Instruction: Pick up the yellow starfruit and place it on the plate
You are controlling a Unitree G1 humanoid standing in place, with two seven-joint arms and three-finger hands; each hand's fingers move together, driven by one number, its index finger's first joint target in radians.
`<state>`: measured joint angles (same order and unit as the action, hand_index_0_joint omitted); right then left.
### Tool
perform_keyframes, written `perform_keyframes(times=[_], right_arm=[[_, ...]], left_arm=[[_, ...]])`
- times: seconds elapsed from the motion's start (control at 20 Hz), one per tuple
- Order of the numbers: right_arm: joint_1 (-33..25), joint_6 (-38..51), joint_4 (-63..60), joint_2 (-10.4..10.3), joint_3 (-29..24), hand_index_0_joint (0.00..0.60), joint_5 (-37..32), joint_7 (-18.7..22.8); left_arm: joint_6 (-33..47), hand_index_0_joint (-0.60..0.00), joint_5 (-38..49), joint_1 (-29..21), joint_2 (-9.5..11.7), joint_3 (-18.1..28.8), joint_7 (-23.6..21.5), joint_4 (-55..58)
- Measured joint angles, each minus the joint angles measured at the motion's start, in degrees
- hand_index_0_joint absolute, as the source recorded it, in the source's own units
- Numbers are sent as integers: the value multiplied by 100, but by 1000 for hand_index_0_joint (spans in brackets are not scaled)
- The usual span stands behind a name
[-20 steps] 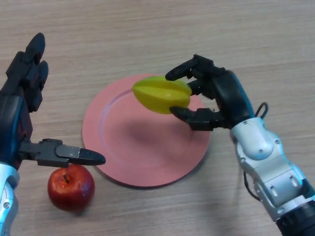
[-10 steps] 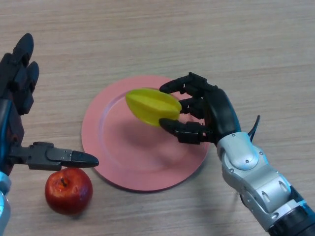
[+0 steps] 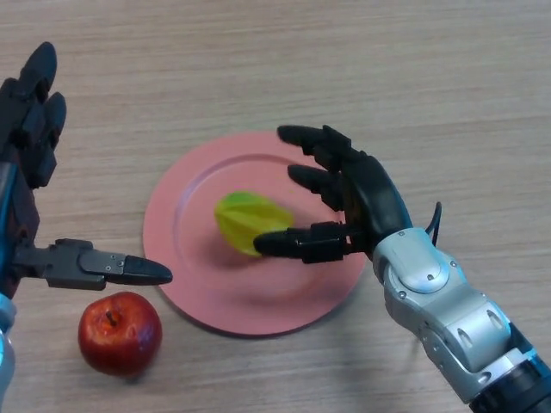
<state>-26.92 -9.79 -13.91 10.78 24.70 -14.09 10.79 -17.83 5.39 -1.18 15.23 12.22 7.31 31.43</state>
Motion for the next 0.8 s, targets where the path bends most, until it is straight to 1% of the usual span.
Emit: perform_keyframes(times=[0.1, 0.15, 0.2, 0.3, 0.35, 0.5, 0.6, 0.65, 0.7, 0.8], right_arm=[[87, -105, 122, 0, -22, 0, 45, -76], [157, -271, 216, -2, -135, 0, 94, -227], [222, -463, 363, -4, -272, 0, 165, -289], [408, -798, 842, -4, -770, 0, 328, -444], [510, -957, 1194, -4, -1070, 0, 482, -589], [771, -1308, 2074, -8, -1719, 0, 467, -767], [961, -1405, 2726, -12, -2108, 0, 496, -991], [1202, -1472, 3252, 0, -2280, 0, 494, -1052], [1325, -1524, 3480, 49, -2301, 0, 493, -1053], [1648, -1606, 3951, 195, -2413, 0, 567, -1211]], left_arm=[[0, 0, 1, -11, 0, -1, 0, -1], [0, 0, 1, -30, 0, 0, 0, 0], [0, 0, 1, -39, 0, -3, 0, 2], [-3, 0, -1, -87, 2, -11, 0, 9], [-4, 0, -1, -137, 8, -5, -1, 10], [-3, 0, -1, -160, 10, -71, -1, 29], [-9, 0, 0, -133, -1, -80, 0, 41], [-37, 0, -1, -108, -4, -81, -1, 138], [-37, 0, -2, -99, -4, -77, -1, 159], [-50, 0, -2, -75, -17, -123, 0, 174]])
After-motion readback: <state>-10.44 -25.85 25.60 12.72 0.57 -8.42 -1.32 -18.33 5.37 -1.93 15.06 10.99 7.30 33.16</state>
